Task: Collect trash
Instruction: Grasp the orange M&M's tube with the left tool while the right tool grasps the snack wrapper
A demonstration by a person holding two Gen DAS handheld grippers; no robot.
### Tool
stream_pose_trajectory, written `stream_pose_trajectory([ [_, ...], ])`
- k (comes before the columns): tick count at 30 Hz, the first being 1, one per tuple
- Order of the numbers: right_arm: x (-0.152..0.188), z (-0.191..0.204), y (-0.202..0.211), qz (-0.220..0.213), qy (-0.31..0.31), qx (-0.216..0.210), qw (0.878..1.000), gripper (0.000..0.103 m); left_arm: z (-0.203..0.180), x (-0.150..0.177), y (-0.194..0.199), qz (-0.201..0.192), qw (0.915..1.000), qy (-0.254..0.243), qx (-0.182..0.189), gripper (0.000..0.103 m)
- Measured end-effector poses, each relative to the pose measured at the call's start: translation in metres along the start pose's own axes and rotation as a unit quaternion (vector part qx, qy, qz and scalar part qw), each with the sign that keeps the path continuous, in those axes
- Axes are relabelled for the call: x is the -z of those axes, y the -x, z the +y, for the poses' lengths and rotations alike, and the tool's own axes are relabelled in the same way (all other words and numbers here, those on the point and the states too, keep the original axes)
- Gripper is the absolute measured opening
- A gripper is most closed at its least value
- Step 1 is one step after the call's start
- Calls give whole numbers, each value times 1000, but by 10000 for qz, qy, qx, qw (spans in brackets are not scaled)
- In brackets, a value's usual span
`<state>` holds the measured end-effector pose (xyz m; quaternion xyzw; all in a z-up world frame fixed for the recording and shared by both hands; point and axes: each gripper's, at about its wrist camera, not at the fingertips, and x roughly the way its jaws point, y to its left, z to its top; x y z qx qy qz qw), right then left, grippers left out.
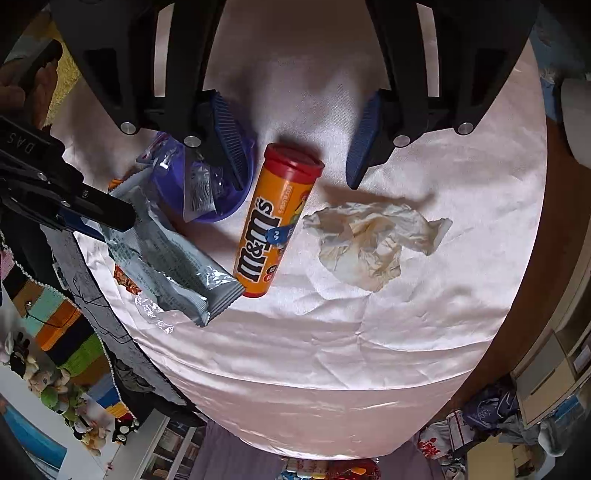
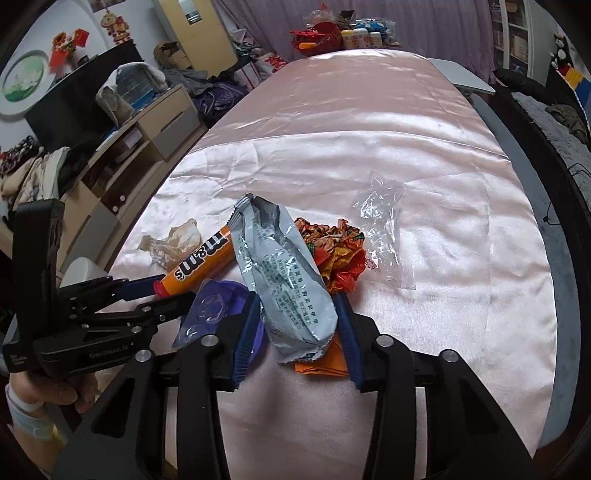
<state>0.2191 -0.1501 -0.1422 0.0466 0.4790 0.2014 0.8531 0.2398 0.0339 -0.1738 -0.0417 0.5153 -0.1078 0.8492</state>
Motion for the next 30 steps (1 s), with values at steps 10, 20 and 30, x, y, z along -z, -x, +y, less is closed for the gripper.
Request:
stream_pose_trajectory([
  [10, 0, 8, 15, -189, 276, 107, 9994, 27, -7, 2, 7, -127, 9998, -154, -19, 31],
  [20, 9, 22, 50, -477, 416, 103, 9979, 26, -14, 18, 64, -568, 9982, -137, -140, 28],
  [30, 43, 24, 102, -701, 409, 148, 9966, 26, -41, 60, 119, -831, 9961, -251, -141, 28],
])
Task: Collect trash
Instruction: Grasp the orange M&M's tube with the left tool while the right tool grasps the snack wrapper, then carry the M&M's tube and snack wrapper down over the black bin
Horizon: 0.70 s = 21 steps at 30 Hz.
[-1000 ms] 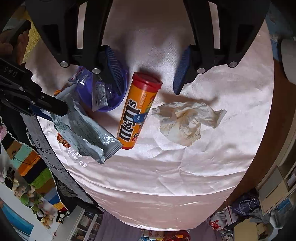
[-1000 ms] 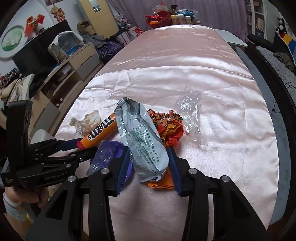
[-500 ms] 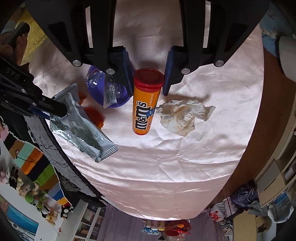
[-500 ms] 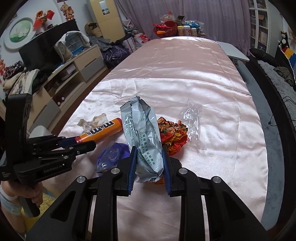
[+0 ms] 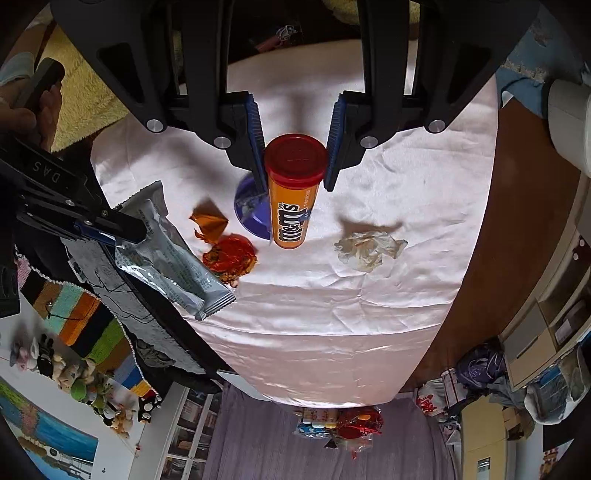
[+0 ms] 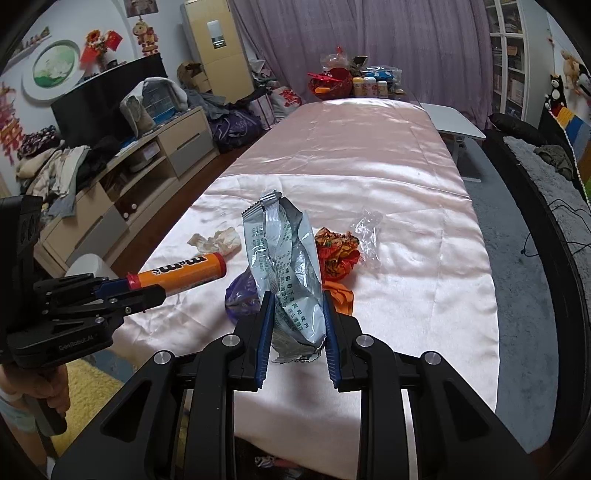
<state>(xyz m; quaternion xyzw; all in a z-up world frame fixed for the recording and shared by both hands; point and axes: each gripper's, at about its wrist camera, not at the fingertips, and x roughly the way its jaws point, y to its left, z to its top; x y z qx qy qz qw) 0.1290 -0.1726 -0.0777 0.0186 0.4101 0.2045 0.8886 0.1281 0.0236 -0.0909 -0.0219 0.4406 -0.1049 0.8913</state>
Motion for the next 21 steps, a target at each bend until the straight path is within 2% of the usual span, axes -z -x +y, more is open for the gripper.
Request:
stream_pose_trajectory([
  [9, 53, 7, 39, 105, -37, 101, 9999, 26, -26, 54, 49, -109, 9998, -121, 140, 28],
  [12, 74, 7, 48, 209, -55, 56, 9998, 26, -35, 79, 58, -69, 9995, -144, 287, 28],
  [17, 111, 12, 65, 404, -95, -100, 9991, 26, -46, 119, 58, 199, 9989, -172, 379, 28],
  [21, 138, 18, 69, 639, -126, -160, 9977, 26, -52, 149, 44, 572, 9973, -97, 441, 28],
])
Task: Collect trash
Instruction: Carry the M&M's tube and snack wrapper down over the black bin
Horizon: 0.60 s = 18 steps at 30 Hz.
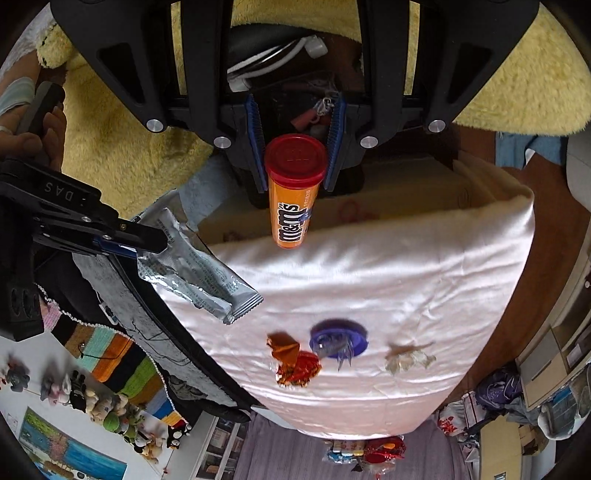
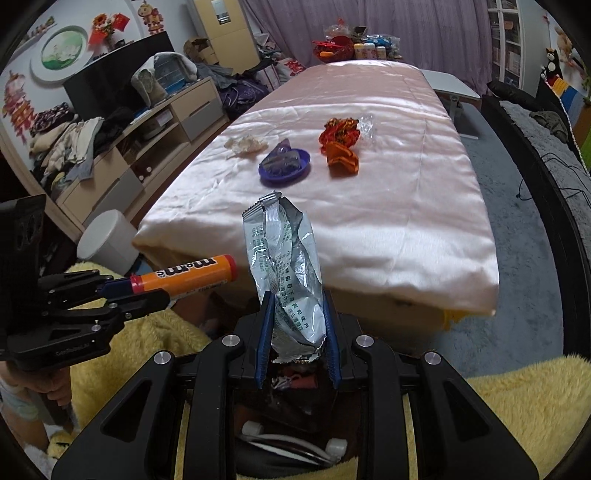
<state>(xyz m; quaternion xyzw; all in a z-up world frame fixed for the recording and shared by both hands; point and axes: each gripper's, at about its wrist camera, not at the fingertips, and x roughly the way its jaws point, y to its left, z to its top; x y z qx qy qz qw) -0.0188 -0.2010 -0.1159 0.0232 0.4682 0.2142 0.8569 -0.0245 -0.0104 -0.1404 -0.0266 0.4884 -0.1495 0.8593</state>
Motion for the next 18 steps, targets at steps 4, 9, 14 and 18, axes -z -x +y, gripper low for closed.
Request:
stream_pose_trajectory([
  [4, 23, -5, -22, 467, -215, -39, 9987, 26, 4, 19, -17, 300, 9995, 78, -77, 28],
  [9, 40, -12, -49, 868, -350, 116, 9955, 26, 12, 33, -38, 637, 9976, 216, -145, 28],
  [14, 50, -13, -72, 1244, -383, 83, 9915, 26, 19, 42, -58, 934, 9949, 388, -18, 28],
  [18, 55, -14, -89, 1455, -405, 131, 9884, 26, 23, 44, -67, 1037, 9937, 424, -23, 28],
])
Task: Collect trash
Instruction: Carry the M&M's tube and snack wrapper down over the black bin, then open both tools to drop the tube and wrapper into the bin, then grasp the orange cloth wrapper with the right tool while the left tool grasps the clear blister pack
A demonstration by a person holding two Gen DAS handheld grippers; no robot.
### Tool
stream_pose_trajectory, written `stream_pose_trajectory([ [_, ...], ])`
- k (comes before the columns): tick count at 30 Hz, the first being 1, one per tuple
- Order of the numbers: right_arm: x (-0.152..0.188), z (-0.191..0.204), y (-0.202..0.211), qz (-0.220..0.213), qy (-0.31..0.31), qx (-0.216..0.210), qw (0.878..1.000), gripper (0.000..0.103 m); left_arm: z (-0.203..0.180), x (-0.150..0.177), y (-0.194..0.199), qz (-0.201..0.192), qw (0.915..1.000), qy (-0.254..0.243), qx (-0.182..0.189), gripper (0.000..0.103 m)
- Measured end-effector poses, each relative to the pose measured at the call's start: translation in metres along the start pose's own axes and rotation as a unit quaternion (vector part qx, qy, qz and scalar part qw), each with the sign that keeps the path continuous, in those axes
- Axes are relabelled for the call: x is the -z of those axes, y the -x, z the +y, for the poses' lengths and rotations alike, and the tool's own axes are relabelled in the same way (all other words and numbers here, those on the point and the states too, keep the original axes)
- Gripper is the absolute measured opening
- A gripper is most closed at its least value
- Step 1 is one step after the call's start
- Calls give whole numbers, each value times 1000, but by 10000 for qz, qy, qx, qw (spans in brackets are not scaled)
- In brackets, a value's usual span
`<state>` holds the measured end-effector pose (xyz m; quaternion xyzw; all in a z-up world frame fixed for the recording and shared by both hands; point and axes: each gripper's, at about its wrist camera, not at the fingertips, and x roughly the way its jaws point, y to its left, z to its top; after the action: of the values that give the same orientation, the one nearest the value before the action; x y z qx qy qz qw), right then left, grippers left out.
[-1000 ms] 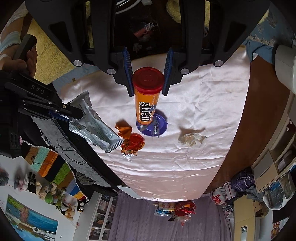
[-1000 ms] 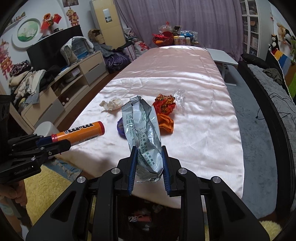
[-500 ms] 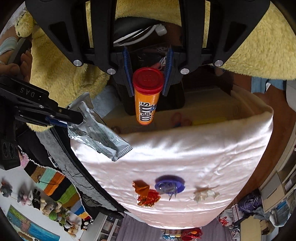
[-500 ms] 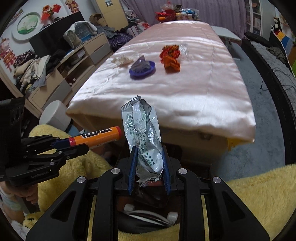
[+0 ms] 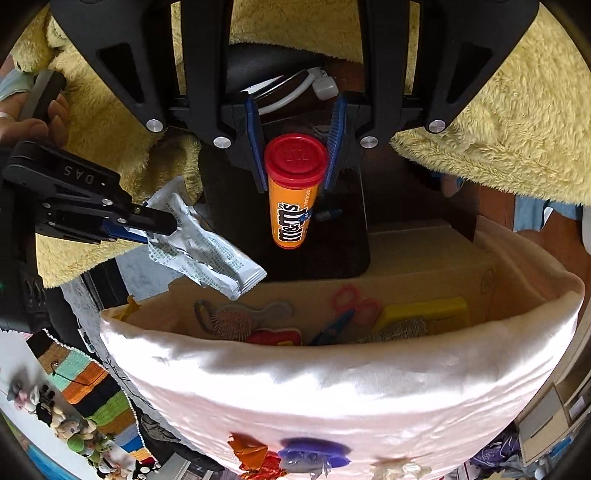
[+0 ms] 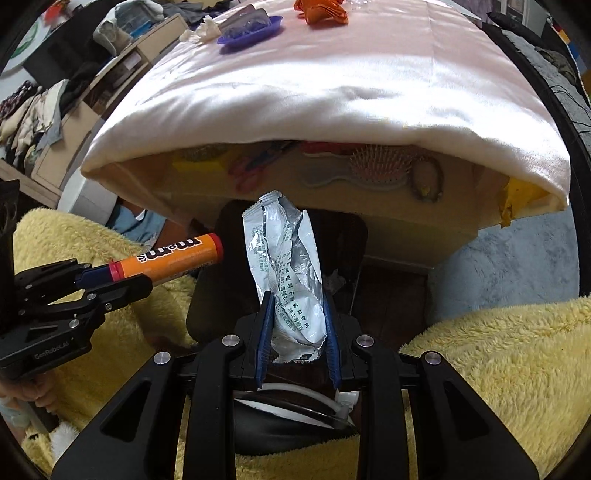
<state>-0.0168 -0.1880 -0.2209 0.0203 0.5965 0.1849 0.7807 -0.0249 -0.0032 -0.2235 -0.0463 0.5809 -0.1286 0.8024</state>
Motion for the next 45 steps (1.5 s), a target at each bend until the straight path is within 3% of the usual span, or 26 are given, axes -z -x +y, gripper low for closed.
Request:
stream_pose_trajectory([
  [6, -4, -3, -9, 21, -124, -2, 9999, 29, 3, 1, -14, 197, 9998, -72, -36, 29],
  [9, -5, -5, -10, 29, -212, -127, 9997, 35, 3, 2, -18, 274, 9996, -63, -16, 29],
  [11, -7, -7, -11, 16, -259, -150, 9996, 46, 2, 2, -19, 311, 9995, -57, 20, 30],
  [17, -12, -10, -3, -115, -382, -151, 9991, 54, 3, 0, -16, 235, 9997, 39, 15, 50],
  [23, -24, -18, 18, -422, -537, -76, 9976, 67, 7, -10, 8, -105, 9999, 115, -13, 71],
  [28, -43, -18, 48, -867, -497, -109, 9949, 72, 11, -30, 37, -566, 9983, 167, -26, 78],
  [35, -95, -18, 70, -1210, -362, -51, 9920, 73, 10, -76, 60, -850, 9963, 107, -101, 80],
  [41, -144, -26, 65, -1338, -388, 7, 9902, 72, 20, -118, 63, -988, 9948, 151, -203, 80],
  [45, -167, -27, 52, -1321, -358, -2, 9906, 61, 27, -144, 60, -1077, 9936, 130, -322, 80],
])
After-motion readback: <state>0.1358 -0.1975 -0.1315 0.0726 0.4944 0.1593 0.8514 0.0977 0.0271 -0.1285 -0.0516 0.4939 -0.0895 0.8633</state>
